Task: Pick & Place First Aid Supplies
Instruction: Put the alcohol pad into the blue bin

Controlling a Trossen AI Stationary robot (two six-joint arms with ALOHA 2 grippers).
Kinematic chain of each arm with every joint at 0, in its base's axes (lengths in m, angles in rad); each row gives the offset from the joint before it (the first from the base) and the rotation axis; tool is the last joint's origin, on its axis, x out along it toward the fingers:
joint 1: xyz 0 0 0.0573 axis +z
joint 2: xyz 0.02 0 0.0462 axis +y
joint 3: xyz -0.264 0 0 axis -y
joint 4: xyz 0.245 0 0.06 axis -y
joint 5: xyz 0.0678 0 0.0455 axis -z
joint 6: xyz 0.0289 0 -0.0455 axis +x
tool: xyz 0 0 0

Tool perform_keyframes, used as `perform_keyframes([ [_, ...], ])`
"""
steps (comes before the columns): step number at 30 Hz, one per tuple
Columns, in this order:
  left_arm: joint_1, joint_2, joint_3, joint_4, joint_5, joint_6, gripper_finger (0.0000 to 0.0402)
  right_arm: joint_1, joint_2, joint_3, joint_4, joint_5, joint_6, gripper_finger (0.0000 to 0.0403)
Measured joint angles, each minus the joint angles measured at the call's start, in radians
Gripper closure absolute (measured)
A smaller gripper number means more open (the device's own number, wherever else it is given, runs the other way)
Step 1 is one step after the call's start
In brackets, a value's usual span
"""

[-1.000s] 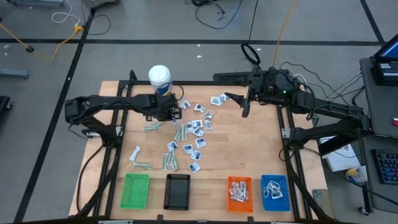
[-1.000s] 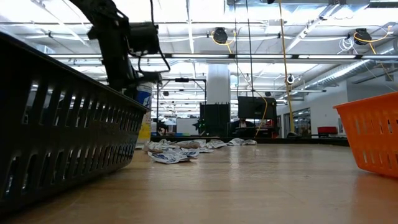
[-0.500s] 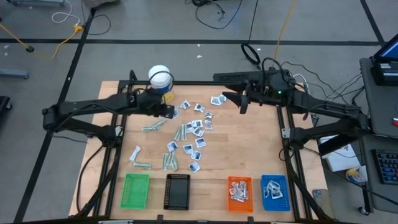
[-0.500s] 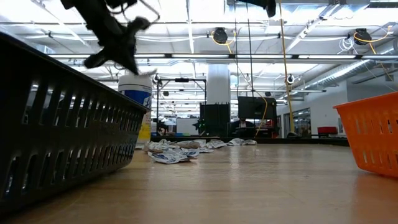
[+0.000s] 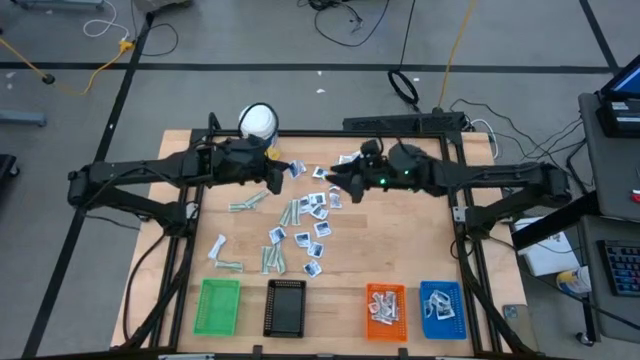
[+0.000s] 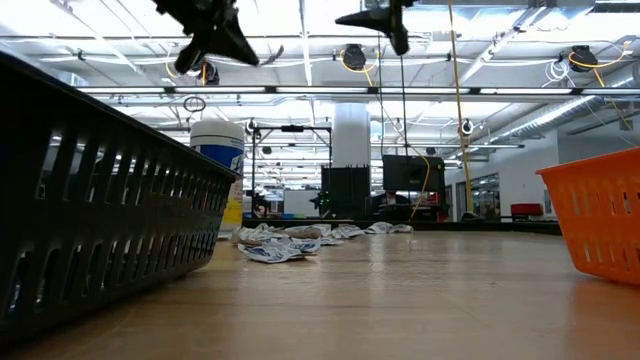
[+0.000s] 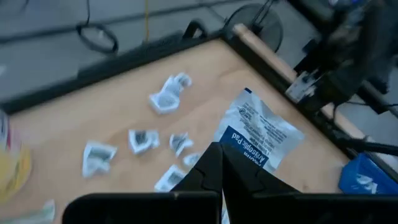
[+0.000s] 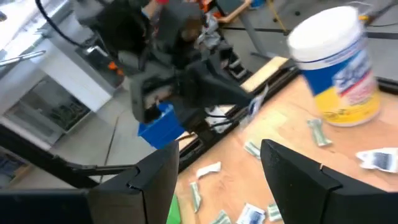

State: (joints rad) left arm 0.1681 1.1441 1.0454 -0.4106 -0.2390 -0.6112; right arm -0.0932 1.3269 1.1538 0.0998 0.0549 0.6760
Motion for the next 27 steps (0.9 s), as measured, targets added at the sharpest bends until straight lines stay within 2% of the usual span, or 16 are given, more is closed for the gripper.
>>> perform_keyframes([
  [7, -0.064, 0.077, 0.135, -0.056, -0.107, 0.088, 0.0402, 0.017, 0.056, 0.0, 0.07, 0.051, 0.018, 0.0179],
  [21, -0.146, 0.287, 0.356, -0.129, -0.165, 0.192, 0.0402, 0.017, 0.059, 0.0, 0.082, 0.049, 0.023, 0.018],
  [24, -0.157, 0.297, 0.368, -0.13, -0.166, 0.195, 0.0402, 0.017, 0.059, 0.0, 0.074, 0.048, 0.045, 0.0201],
  [27, -0.158, 0.297, 0.368, -0.14, -0.172, 0.186, 0.0402, 0.017, 0.059, 0.0, 0.069, 0.049, 0.045, 0.0251],
])
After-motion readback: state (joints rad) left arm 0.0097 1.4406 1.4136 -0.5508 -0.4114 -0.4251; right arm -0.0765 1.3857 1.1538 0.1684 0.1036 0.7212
